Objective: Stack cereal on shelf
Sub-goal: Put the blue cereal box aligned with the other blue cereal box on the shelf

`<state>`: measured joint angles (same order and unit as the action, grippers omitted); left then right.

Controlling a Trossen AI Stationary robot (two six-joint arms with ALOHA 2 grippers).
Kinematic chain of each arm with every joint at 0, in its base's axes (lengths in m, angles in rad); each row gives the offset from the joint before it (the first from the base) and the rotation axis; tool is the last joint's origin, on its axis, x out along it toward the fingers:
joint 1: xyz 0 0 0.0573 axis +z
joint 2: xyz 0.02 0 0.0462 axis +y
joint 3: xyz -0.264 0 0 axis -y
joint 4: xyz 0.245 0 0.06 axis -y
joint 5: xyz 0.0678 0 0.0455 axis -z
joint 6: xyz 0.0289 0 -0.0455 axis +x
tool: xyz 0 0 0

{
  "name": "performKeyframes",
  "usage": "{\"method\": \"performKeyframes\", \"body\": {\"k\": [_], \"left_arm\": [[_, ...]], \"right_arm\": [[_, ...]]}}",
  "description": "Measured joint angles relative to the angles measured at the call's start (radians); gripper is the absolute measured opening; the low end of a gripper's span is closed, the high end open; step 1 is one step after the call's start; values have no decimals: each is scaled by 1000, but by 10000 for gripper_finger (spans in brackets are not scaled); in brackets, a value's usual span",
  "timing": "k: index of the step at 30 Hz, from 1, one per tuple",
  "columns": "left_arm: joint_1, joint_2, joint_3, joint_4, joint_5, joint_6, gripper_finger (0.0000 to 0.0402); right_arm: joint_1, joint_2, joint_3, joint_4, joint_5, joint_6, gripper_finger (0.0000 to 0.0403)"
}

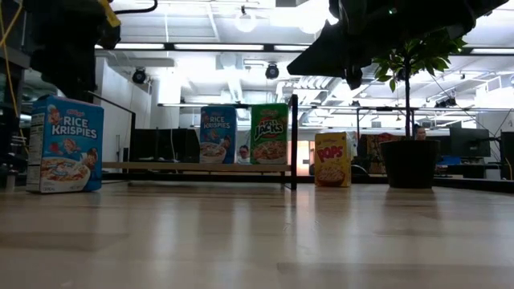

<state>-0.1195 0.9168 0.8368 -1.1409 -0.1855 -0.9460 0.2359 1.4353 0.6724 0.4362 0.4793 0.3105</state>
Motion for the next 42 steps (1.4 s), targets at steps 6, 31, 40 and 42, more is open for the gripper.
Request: {"method": "performKeyframes", "body": {"k": [6,31,40,42], "left_arm": [[-41,50,-10,-5,-4,-40,307],[-65,151,-146,125,-60,-82,230],[-57,145,-37,186,-27,119,149],[-48,145,30,187,-28,213,142]], "right_arm": [[0,0,0,-6,-17,3,0],[0,0,0,-7,-18,3,0],[0,0,0,-8,10,3,0],[0,0,0,-8,22,3,0]]}}
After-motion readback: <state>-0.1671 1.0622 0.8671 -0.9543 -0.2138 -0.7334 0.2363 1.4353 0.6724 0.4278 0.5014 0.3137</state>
